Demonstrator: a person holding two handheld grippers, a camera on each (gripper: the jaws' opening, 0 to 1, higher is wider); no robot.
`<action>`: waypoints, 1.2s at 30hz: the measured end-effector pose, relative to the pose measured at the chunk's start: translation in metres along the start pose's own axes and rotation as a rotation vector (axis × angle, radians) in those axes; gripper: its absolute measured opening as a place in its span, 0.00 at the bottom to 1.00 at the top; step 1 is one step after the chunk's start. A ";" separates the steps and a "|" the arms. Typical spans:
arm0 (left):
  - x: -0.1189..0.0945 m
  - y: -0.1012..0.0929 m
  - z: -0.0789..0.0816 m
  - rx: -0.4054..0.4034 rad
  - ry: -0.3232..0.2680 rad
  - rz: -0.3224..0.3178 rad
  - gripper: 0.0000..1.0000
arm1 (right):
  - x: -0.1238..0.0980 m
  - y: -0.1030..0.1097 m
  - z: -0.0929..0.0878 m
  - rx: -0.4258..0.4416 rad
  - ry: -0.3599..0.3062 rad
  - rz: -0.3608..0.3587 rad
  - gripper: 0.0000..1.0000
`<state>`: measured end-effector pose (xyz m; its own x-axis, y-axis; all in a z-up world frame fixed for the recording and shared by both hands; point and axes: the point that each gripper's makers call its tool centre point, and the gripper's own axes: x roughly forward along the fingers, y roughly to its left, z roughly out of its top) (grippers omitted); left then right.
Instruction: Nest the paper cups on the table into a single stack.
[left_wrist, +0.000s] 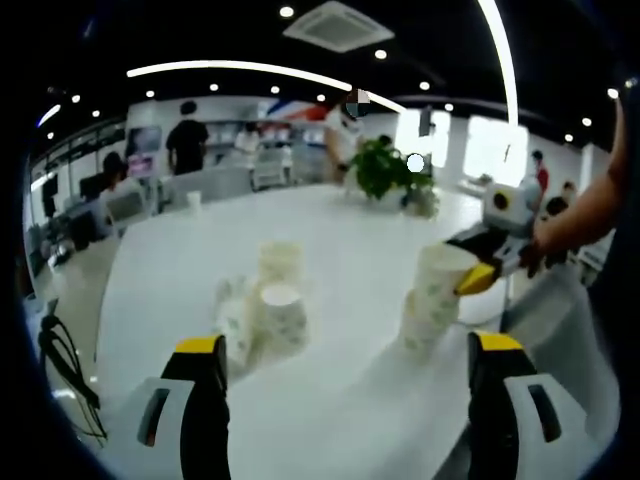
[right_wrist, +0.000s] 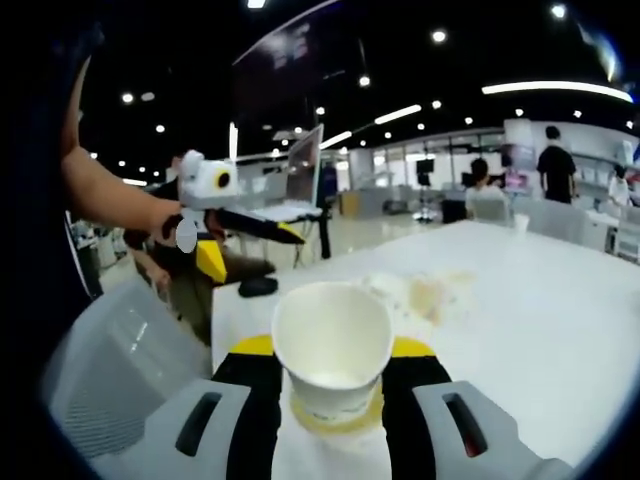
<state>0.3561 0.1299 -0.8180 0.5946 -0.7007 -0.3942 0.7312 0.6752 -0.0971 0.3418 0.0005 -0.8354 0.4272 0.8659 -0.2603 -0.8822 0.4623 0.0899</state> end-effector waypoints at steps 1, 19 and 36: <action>0.000 0.000 0.000 0.000 0.000 0.000 0.98 | 0.000 0.000 -0.002 0.004 0.003 -0.001 0.36; 0.000 -0.001 0.002 0.002 0.001 0.003 0.98 | 0.004 -0.001 -0.020 -0.004 0.038 -0.013 0.36; -0.001 0.001 0.002 0.004 0.007 0.004 0.98 | 0.010 -0.003 -0.030 -0.020 0.058 -0.031 0.37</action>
<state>0.3563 0.1307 -0.8160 0.5952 -0.6965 -0.4007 0.7302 0.6770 -0.0920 0.3432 0.0019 -0.8672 0.4425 0.8386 -0.3176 -0.8729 0.4839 0.0616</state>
